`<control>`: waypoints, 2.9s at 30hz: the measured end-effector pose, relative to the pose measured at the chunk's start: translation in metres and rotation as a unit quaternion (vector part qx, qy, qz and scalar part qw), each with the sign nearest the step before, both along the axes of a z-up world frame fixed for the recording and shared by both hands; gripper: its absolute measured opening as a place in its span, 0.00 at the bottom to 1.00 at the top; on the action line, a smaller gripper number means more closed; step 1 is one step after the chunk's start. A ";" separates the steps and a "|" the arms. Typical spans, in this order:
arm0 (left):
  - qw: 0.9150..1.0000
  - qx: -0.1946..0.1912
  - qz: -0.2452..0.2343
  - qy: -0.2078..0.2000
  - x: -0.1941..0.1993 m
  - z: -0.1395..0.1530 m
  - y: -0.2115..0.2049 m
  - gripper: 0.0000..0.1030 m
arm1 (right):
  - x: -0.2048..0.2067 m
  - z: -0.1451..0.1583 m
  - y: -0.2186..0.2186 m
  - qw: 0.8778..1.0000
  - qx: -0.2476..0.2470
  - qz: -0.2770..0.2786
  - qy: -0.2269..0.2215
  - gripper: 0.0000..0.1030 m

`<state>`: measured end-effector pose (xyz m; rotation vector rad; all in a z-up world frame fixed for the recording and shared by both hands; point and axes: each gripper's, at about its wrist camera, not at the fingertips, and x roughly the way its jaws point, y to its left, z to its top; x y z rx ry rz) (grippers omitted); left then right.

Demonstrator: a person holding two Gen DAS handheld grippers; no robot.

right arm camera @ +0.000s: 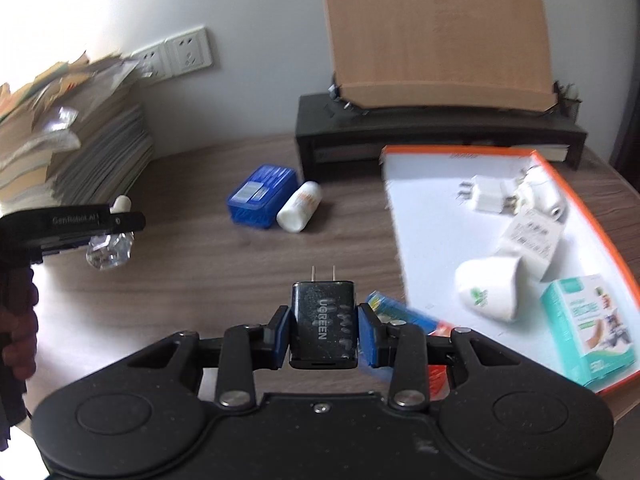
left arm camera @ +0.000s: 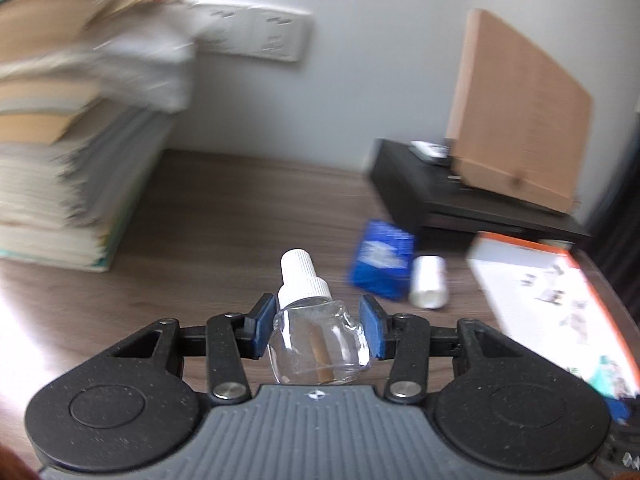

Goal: Organize rigid objects
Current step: 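Carry the glass bottle and black charger over the orange-rimmed box with both tools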

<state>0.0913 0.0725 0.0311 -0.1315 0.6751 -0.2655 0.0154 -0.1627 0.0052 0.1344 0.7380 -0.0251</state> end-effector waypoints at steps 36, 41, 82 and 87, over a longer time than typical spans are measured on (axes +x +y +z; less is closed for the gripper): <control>0.999 0.036 -0.023 0.000 -0.001 0.035 -0.270 0.45 | 0.043 0.054 -0.214 0.997 0.035 0.031 -0.068 0.43; 0.999 0.040 -0.037 0.000 0.006 0.038 -0.269 0.45 | 0.047 0.059 -0.208 0.997 0.033 0.019 -0.073 0.43; 0.997 0.042 -0.048 0.048 0.044 0.011 -0.274 0.45 | 0.096 0.034 -0.203 0.999 0.024 0.017 -0.038 0.43; 0.996 0.043 -0.050 0.056 0.048 0.006 -0.278 0.45 | 0.102 0.029 -0.206 0.999 0.024 0.017 -0.031 0.43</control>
